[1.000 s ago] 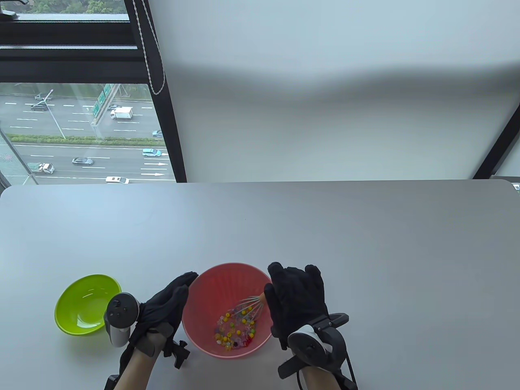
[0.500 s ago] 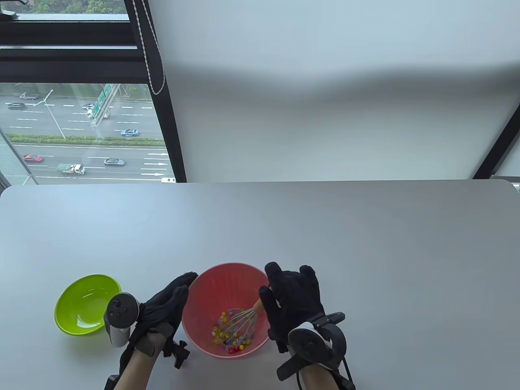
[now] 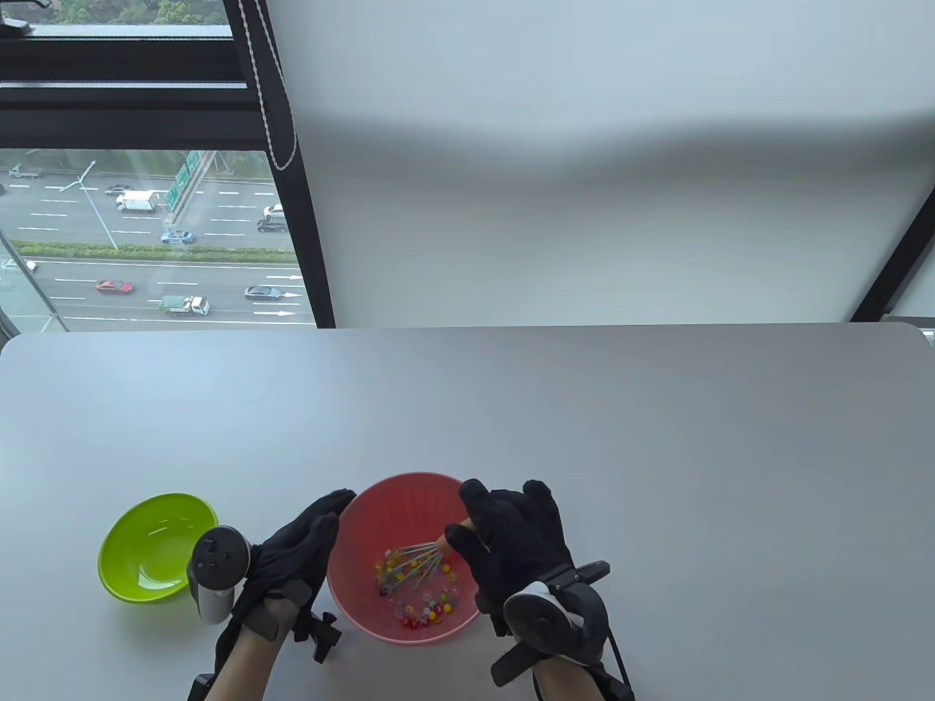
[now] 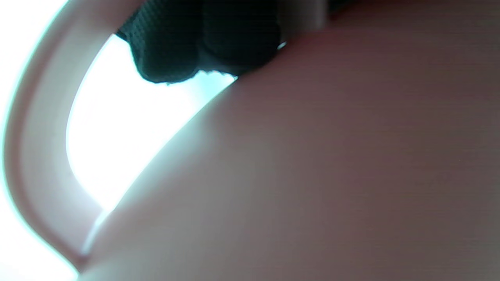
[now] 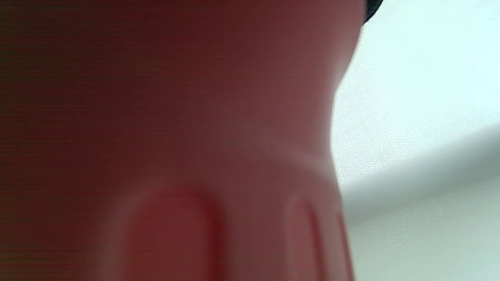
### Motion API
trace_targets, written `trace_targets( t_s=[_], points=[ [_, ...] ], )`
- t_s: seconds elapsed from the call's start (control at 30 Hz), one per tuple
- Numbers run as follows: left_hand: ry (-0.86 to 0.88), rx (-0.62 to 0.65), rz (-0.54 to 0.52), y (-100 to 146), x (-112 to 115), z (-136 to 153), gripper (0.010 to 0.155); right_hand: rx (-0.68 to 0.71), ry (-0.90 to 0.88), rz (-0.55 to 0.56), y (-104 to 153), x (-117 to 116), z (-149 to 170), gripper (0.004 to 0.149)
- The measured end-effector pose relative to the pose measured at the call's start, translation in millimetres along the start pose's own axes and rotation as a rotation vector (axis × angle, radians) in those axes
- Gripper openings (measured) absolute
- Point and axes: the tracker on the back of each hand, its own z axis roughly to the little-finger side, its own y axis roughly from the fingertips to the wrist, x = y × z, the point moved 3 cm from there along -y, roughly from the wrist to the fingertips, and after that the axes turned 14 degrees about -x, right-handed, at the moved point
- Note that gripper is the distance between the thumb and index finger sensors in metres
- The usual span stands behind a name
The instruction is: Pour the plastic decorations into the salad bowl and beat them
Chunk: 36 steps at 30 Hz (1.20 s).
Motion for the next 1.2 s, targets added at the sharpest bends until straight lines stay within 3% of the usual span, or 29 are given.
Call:
trace_targets(
  t_s=[0.63,1.2],
  points=[
    [0.002,-0.001,0.001,0,0,0,0.060,0.017,0.053,0.086,-2,14,4,0.053],
    [0.005,-0.002,0.002,0,0,2,0.060,-0.024,-0.022,0.030,-3,11,6,0.053]
  ],
)
